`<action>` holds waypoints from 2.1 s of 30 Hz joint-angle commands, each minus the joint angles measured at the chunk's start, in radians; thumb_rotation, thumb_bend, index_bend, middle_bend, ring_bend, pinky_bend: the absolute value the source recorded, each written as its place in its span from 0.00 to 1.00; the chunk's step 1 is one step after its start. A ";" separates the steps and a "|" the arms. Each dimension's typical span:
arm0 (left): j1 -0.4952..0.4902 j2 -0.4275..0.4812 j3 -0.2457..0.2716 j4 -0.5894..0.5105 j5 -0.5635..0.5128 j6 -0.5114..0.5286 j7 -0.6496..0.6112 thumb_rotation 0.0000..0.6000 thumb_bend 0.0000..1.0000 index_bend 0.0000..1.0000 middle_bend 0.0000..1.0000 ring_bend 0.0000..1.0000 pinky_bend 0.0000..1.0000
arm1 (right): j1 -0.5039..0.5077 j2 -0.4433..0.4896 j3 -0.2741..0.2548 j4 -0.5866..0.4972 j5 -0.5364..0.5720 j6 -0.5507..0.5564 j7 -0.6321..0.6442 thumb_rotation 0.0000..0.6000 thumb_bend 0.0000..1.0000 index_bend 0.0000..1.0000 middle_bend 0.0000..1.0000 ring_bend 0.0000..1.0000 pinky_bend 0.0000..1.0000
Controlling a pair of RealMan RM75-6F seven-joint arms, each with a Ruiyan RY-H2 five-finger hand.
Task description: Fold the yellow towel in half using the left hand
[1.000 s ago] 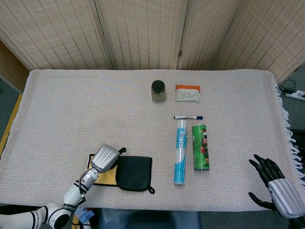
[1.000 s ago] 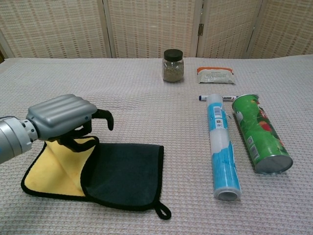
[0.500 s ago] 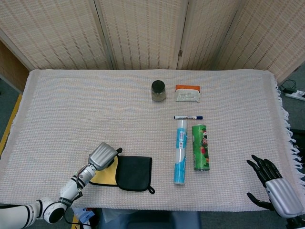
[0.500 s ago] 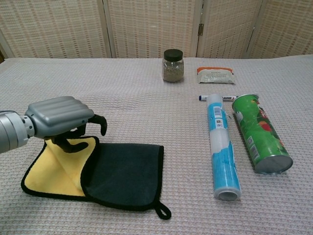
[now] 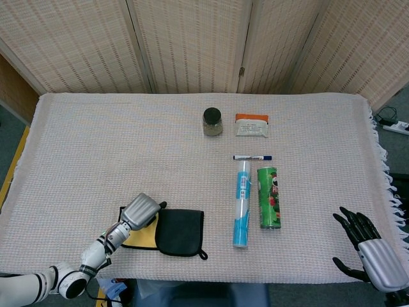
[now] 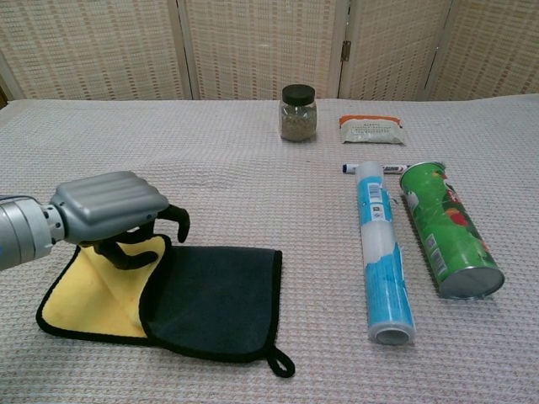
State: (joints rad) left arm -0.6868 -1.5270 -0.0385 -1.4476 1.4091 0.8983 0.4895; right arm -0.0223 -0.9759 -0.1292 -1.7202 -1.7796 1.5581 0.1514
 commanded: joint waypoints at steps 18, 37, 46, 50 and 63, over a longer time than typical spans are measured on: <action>0.013 -0.021 0.029 0.069 0.103 0.111 -0.092 1.00 0.47 0.67 1.00 1.00 1.00 | 0.003 0.001 -0.002 -0.003 -0.001 -0.009 -0.002 1.00 0.31 0.00 0.00 0.00 0.00; 0.197 0.043 0.140 0.014 0.187 0.344 -0.130 1.00 0.47 0.70 1.00 1.00 1.00 | 0.011 -0.008 -0.013 -0.007 -0.028 -0.023 -0.018 1.00 0.31 0.00 0.00 0.00 0.00; 0.252 0.051 0.186 -0.022 0.257 0.399 -0.135 1.00 0.47 0.70 1.00 1.00 1.00 | 0.009 -0.016 -0.018 -0.009 -0.040 -0.019 -0.033 1.00 0.31 0.00 0.00 0.00 0.00; 0.272 0.045 0.202 -0.024 0.278 0.408 -0.128 1.00 0.47 0.70 1.00 1.00 1.00 | 0.004 -0.016 -0.022 -0.008 -0.048 -0.009 -0.035 1.00 0.31 0.00 0.00 0.00 0.00; 0.312 0.052 0.191 0.002 0.282 0.421 -0.133 1.00 0.47 0.71 1.00 1.00 1.00 | 0.007 -0.021 -0.027 -0.006 -0.055 -0.018 -0.044 1.00 0.31 0.00 0.00 0.00 0.00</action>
State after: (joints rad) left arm -0.3778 -1.4761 0.1552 -1.4507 1.6940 1.3184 0.3599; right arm -0.0152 -0.9968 -0.1565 -1.7267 -1.8344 1.5398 0.1074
